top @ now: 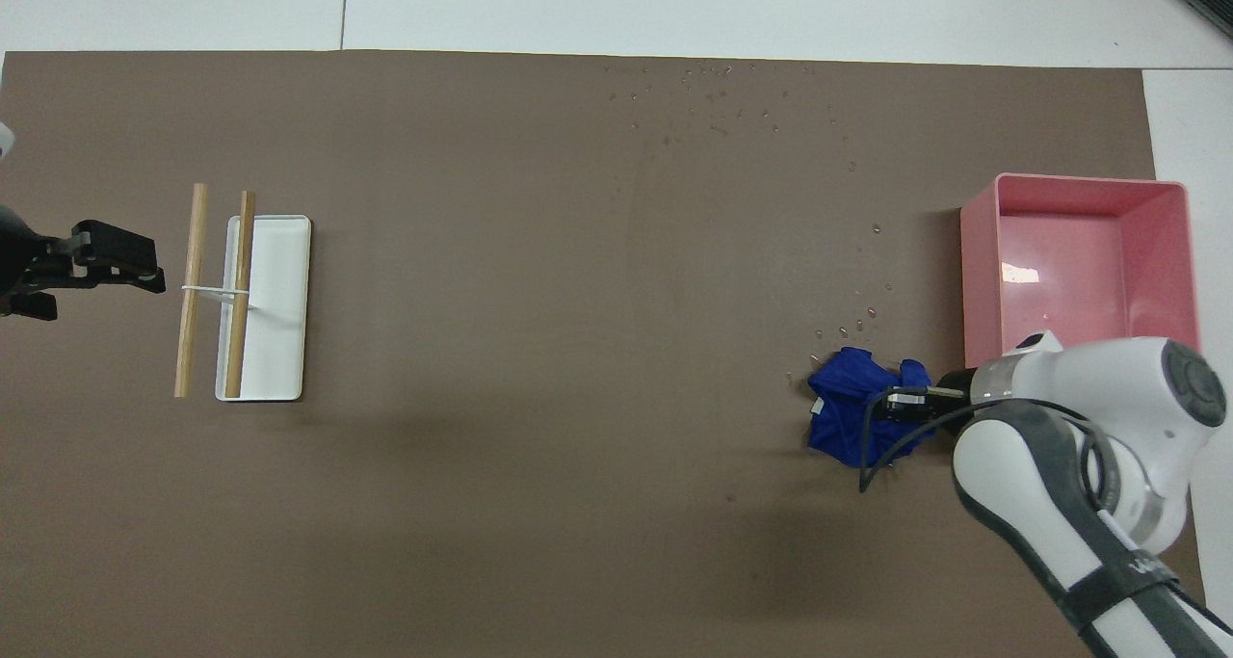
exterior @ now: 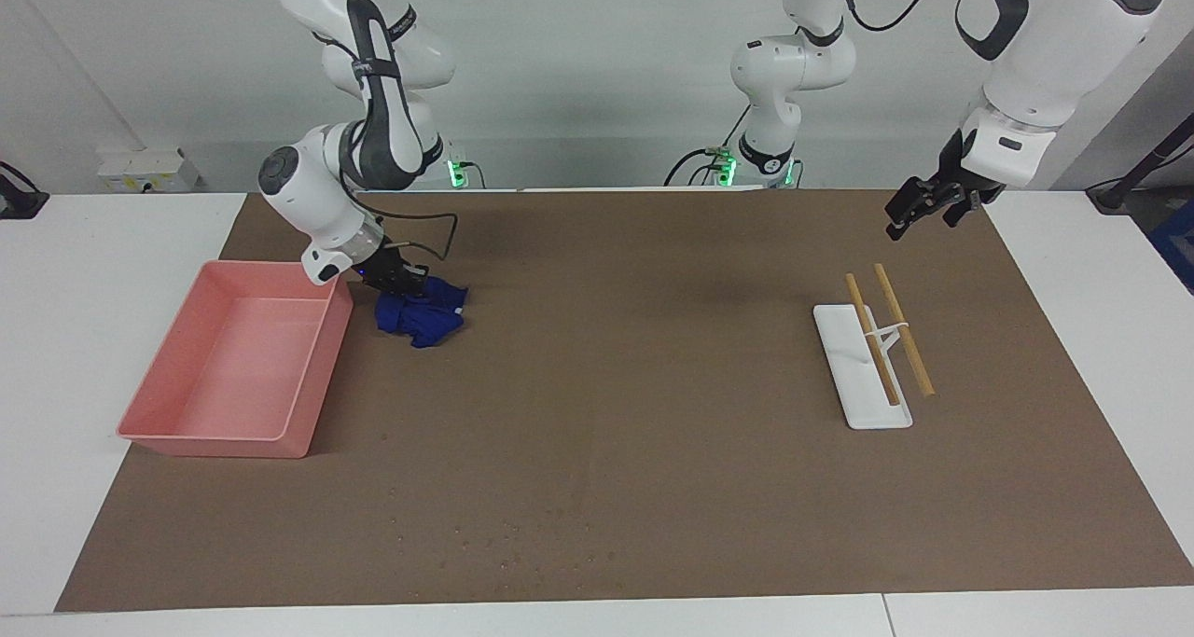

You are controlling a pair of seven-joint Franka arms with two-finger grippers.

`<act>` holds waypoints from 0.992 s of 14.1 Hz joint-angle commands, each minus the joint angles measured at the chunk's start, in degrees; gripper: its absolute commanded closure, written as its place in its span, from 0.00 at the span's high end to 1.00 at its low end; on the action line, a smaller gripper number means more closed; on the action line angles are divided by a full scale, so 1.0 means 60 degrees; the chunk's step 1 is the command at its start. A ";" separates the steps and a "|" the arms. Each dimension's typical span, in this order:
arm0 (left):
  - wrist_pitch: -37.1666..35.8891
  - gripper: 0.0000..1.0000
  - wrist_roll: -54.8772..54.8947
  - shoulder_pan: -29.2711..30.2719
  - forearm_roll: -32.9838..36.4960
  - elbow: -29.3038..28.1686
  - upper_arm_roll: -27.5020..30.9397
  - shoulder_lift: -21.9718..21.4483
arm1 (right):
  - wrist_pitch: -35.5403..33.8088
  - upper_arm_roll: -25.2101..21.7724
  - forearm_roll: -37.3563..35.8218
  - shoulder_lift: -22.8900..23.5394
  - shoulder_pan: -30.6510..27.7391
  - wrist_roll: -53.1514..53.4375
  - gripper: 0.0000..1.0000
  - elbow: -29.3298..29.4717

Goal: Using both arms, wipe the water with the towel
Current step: 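Carry the cloth to the pink bin with the right gripper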

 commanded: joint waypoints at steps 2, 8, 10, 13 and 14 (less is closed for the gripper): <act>-0.0032 1.00 0.0053 -0.0191 0.0163 -0.0056 0.0170 -0.0146 | -0.3506 0.0047 -0.1921 -0.0269 -0.0258 0.1379 0.00 0.3001; -0.0091 1.00 0.0038 -0.0191 0.0163 -0.0085 0.0170 -0.0234 | -0.6603 0.0032 -0.3375 -0.0283 -0.1106 0.1338 0.00 0.6813; -0.0090 1.00 0.0038 -0.0147 0.0178 -0.0071 0.0185 -0.0234 | -0.7293 0.0017 -0.3637 -0.0298 -0.1399 0.0988 0.00 0.7869; -0.0149 1.00 0.0141 -0.0205 0.0207 -0.0071 0.0156 -0.0249 | -0.7399 -0.0041 -0.4384 -0.0284 -0.1649 0.0096 0.00 0.8473; -0.0149 1.00 0.0199 -0.0220 0.0207 -0.0071 0.0127 -0.0249 | -0.7282 -0.0114 -0.4545 -0.0298 -0.1737 -0.0241 0.00 0.8474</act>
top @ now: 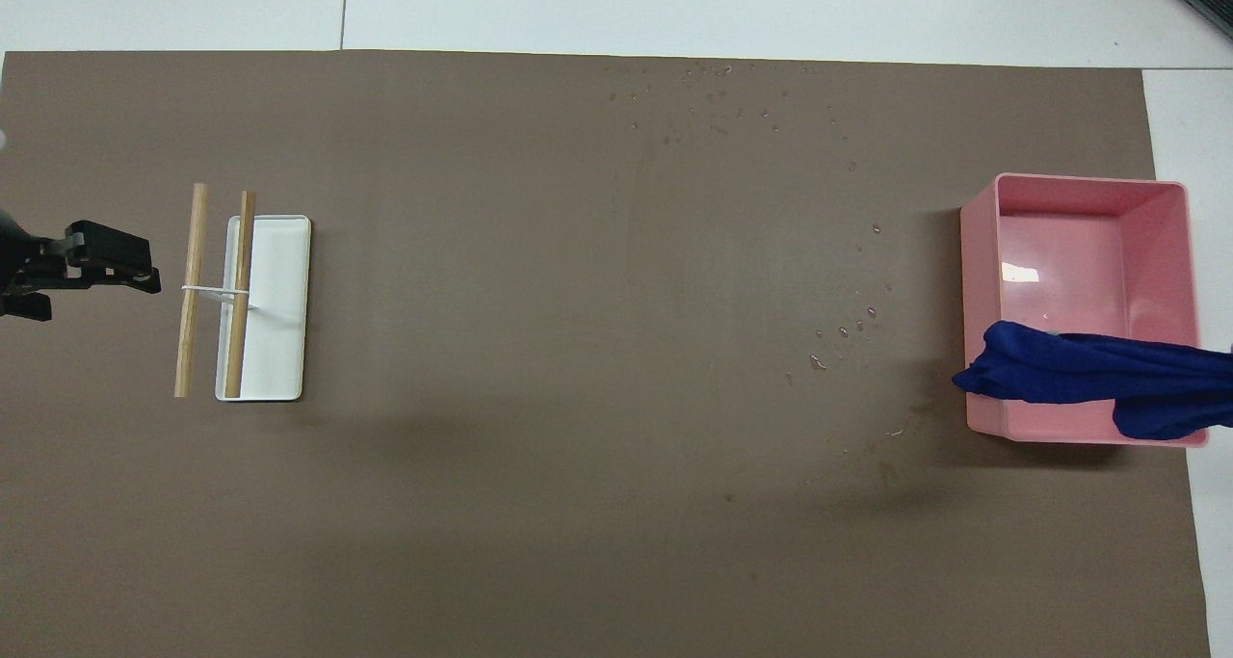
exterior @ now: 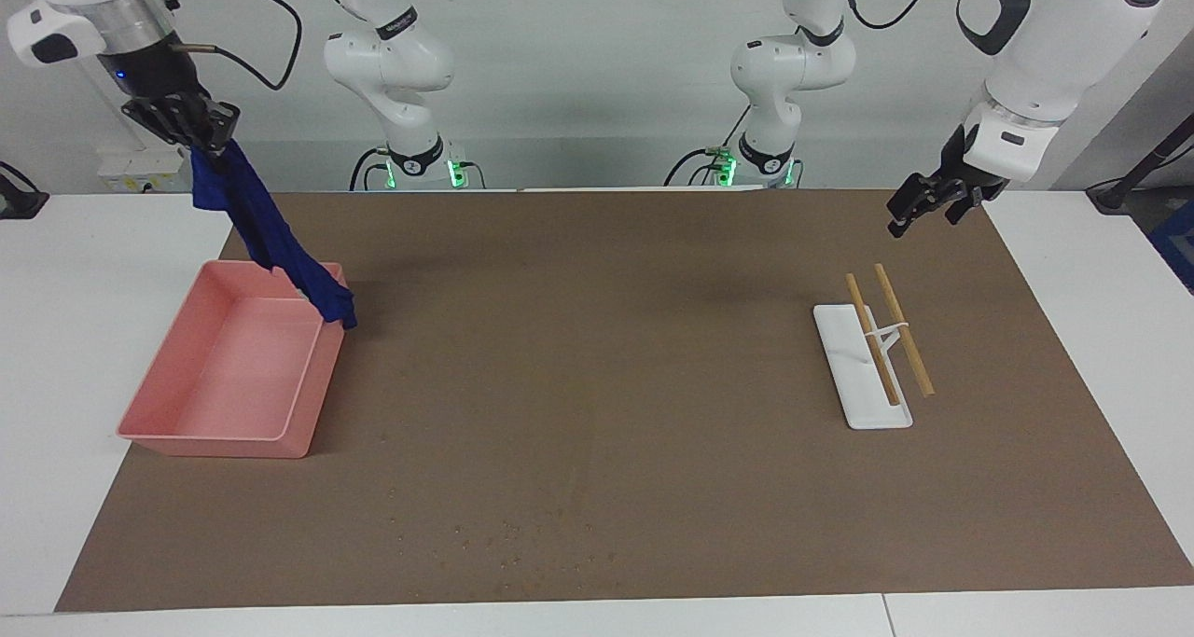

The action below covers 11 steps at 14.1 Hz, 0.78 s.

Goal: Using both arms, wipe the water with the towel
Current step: 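Lower the cloth into the pink bin with the right gripper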

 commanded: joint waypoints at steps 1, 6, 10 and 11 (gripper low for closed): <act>-0.0130 1.00 0.0288 -0.0303 0.0205 -0.0086 0.0098 -0.0172 | 0.0228 -0.0116 -0.0424 0.0209 -0.0400 -0.0924 0.00 0.0334; -0.0144 1.00 0.0378 -0.0465 0.0364 -0.0071 0.0098 -0.0157 | 0.2438 -0.0131 -0.0410 0.0399 -0.1103 -0.2009 0.00 -0.0864; -0.0101 1.00 0.0480 -0.0568 0.0659 -0.0086 0.0069 -0.0172 | 0.4488 -0.0131 -0.0395 0.0458 -0.1134 -0.1996 0.00 -0.2723; -0.0086 1.00 0.0495 -0.0568 0.0659 -0.0086 0.0054 -0.0172 | 0.4929 -0.0131 -0.0395 0.0545 -0.1148 -0.1966 0.00 -0.3105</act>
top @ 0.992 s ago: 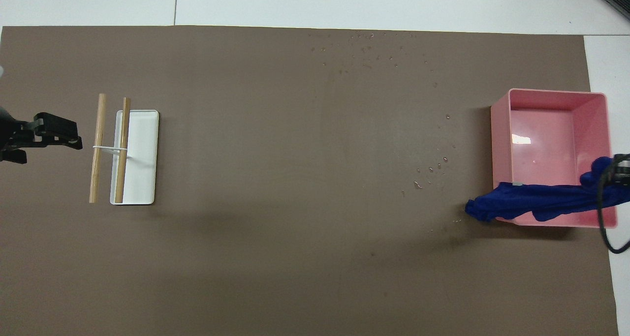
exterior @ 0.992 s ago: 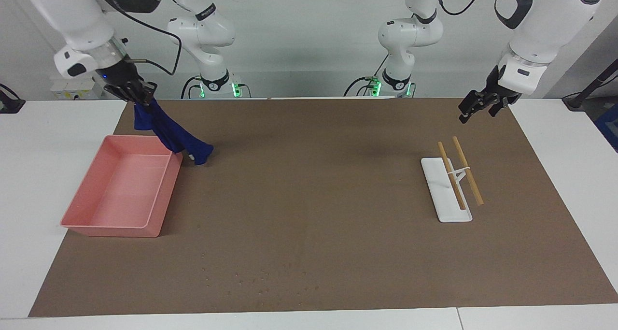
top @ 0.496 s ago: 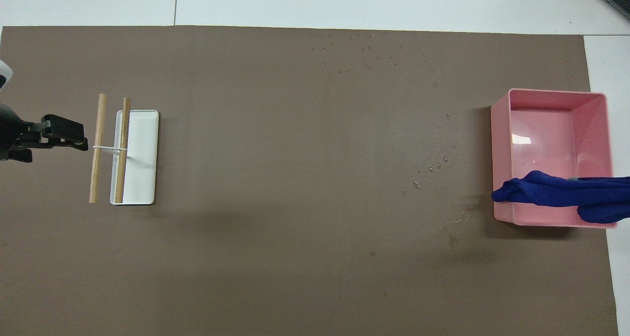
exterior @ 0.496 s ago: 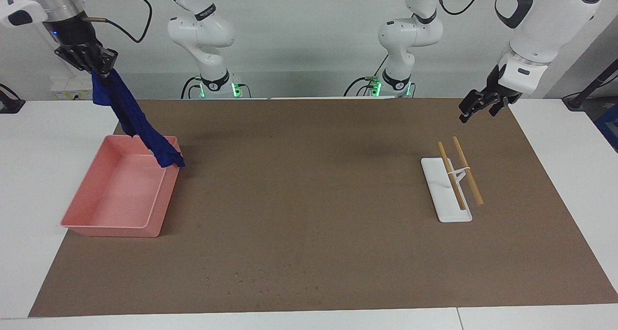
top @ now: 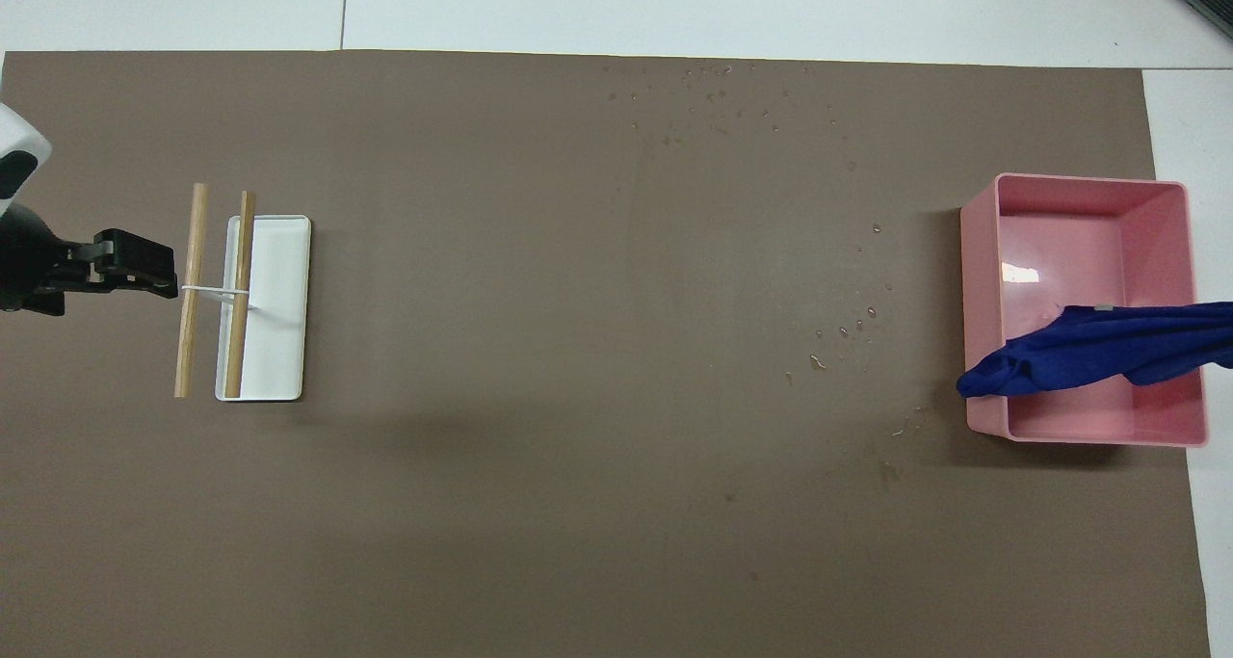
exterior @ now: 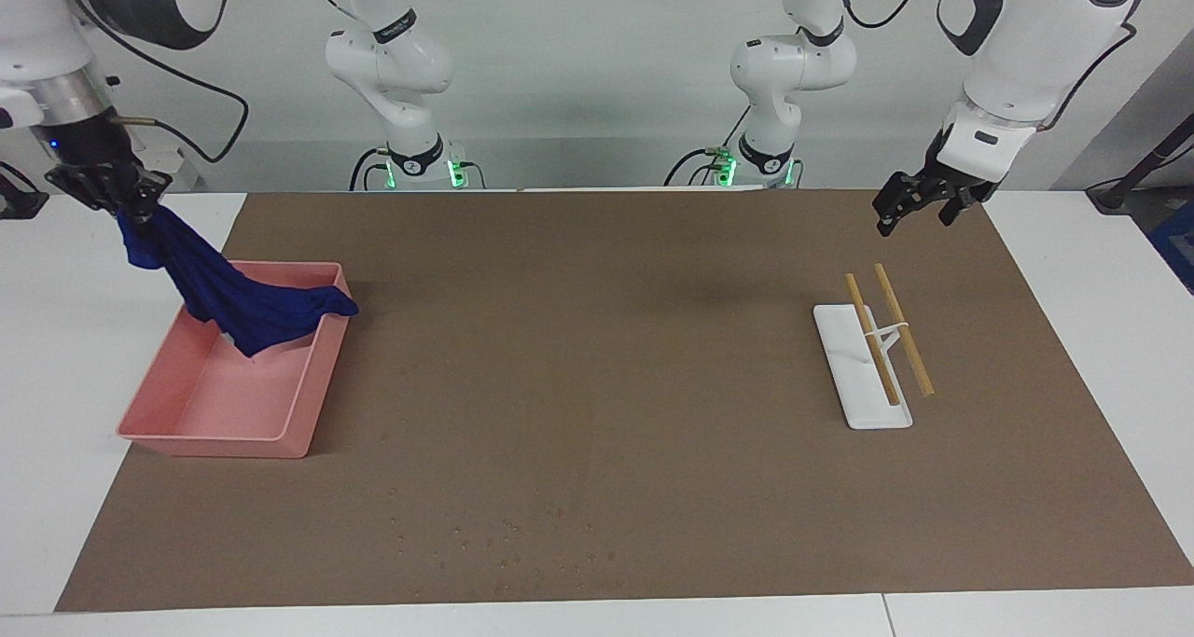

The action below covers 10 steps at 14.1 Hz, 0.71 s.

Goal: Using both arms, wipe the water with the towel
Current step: 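Lower the cloth into the pink bin with the right gripper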

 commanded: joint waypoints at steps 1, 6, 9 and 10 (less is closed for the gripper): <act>-0.0095 1.00 0.0166 -0.0170 0.0226 -0.0100 0.0101 -0.0169 | 0.1169 0.0055 -0.0127 0.0051 -0.0115 -0.0104 0.00 -0.1175; -0.0037 1.00 0.0137 -0.0156 0.0226 -0.0247 0.0101 -0.0242 | 0.1655 0.0085 0.0005 0.1296 0.0046 0.0291 0.00 -0.1367; -0.0037 1.00 0.0137 -0.0170 0.0226 -0.0247 0.0101 -0.0242 | 0.1962 0.0143 0.0019 0.1547 0.0119 0.0729 0.00 -0.1834; -0.0037 1.00 0.0137 -0.0170 0.0226 -0.0247 0.0101 -0.0242 | 0.2166 0.0143 0.0019 0.1547 0.0236 0.0905 0.00 -0.2155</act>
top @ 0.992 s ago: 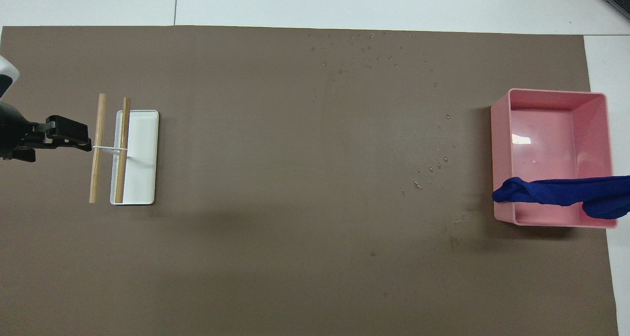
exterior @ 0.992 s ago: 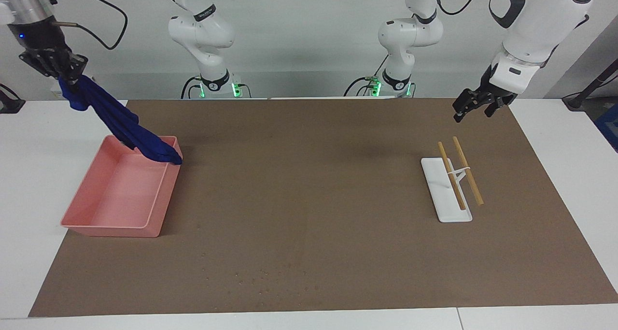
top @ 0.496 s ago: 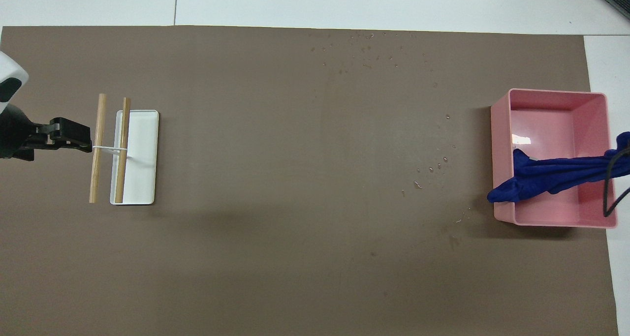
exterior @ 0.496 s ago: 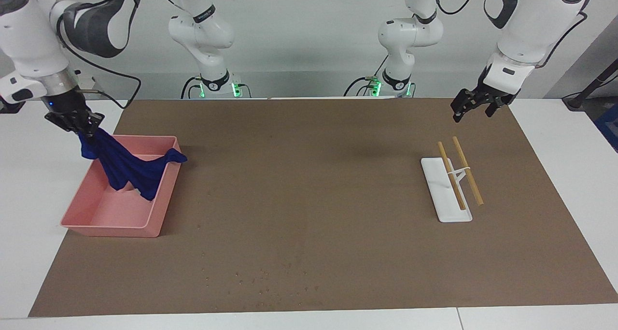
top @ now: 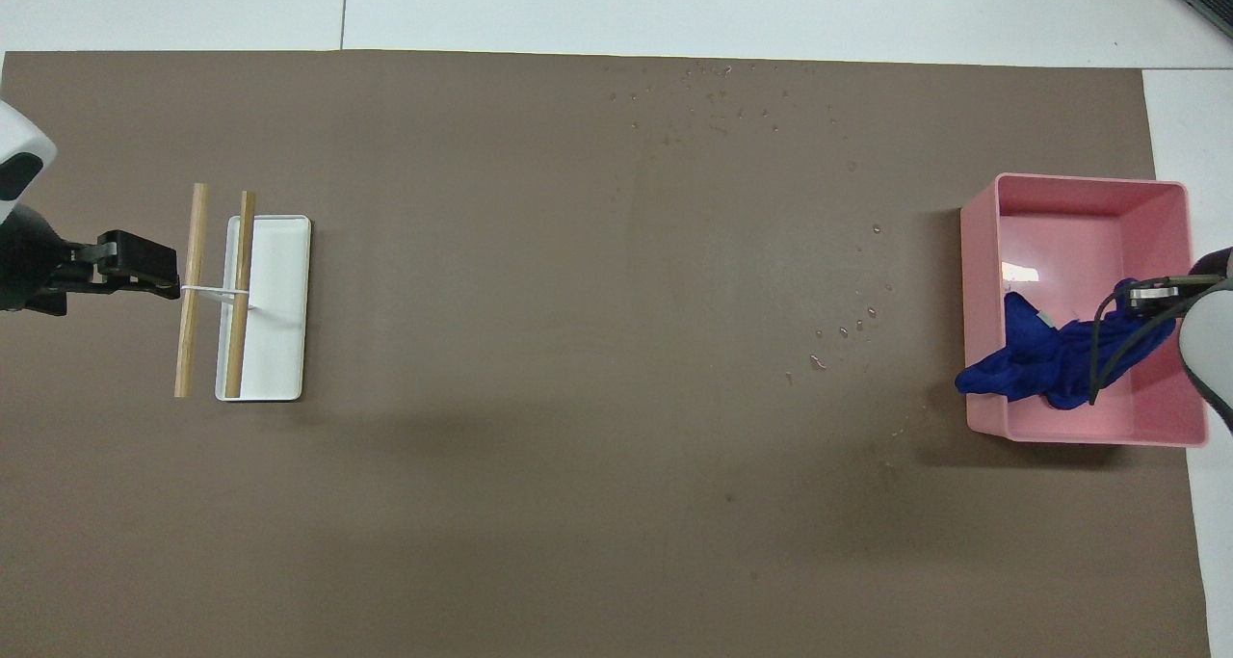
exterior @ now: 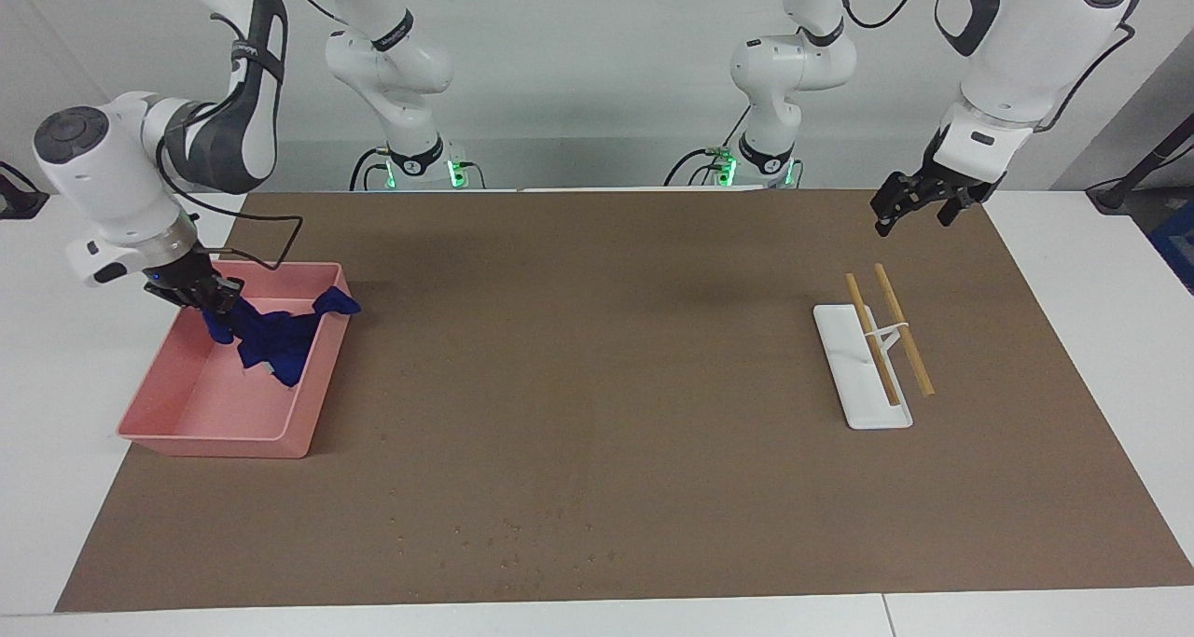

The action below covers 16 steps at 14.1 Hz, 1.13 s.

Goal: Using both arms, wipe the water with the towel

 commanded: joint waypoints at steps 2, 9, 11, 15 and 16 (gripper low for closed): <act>-0.0037 1.00 0.0100 -0.0145 0.0207 -0.0231 0.0110 -0.0242 | 0.0481 0.0044 0.0029 -0.0189 0.0178 0.0564 0.00 -0.1166; -0.0008 1.00 0.0086 -0.0145 0.0207 -0.0231 0.0096 -0.0242 | -0.0263 0.0132 0.1330 -0.0365 0.0559 0.1326 0.00 -0.1565; -0.0022 1.00 0.0086 -0.0145 0.0207 -0.0216 0.0096 -0.0242 | -0.0805 0.0132 0.1742 -0.0496 0.0544 0.1282 0.00 -0.1404; -0.0007 1.00 0.0100 -0.0145 0.0207 -0.0231 0.0096 -0.0256 | -0.1086 0.0191 0.1758 -0.1229 0.0588 0.1297 0.00 -0.1389; -0.0007 1.00 0.0086 -0.0145 0.0207 -0.0231 0.0096 -0.0242 | -0.0912 0.0191 0.1758 -0.1244 0.0603 0.1297 0.00 -0.1461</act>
